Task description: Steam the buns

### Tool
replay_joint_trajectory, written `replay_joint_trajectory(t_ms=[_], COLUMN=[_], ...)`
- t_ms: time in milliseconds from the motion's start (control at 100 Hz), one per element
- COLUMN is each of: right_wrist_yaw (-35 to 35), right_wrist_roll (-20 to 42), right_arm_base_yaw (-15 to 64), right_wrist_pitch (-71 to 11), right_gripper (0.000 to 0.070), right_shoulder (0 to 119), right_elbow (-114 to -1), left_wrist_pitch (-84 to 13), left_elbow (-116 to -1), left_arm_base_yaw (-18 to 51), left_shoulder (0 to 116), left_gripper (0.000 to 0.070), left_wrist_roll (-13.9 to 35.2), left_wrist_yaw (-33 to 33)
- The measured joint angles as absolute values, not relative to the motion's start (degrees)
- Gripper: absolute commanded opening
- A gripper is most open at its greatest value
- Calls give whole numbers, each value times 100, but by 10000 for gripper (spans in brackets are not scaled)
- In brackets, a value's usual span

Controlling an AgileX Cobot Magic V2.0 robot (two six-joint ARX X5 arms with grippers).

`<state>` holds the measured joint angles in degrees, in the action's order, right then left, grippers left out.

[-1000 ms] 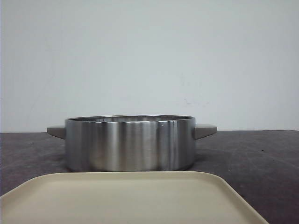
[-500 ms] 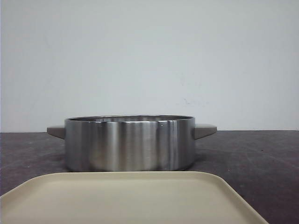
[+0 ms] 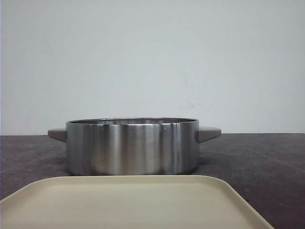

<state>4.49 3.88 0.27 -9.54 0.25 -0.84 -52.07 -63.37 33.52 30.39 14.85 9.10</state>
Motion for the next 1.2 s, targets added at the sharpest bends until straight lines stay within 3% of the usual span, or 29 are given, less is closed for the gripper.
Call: replay_joint_trajectory(t_ms=[350,590,870,1200], right_wrist_yaw=[447,449,447,449], right_wrist_roll=[388,388,388,388], right_arm_base_yaw=[27,27,27,27], right_wrist_pitch=[-954,-954,-954,-954], right_gripper=[6,6,6,6], right_shoulder=[25,23,23,25], right_elbow=[-84,-84,-84,-84], left_wrist_pitch=[-4976,-3559,-1927,-1083], left_elbow=[-6101,-4027,-2161,-661], left_arm_base_yaw=[2440,1448,919,690], left_shoulder=[2438,1079,316,86], left_gripper=[0,0,0,0], left_wrist_roll=[1476,1343,1192,589], left_wrist_yaw=[849,-628,-423,-261])
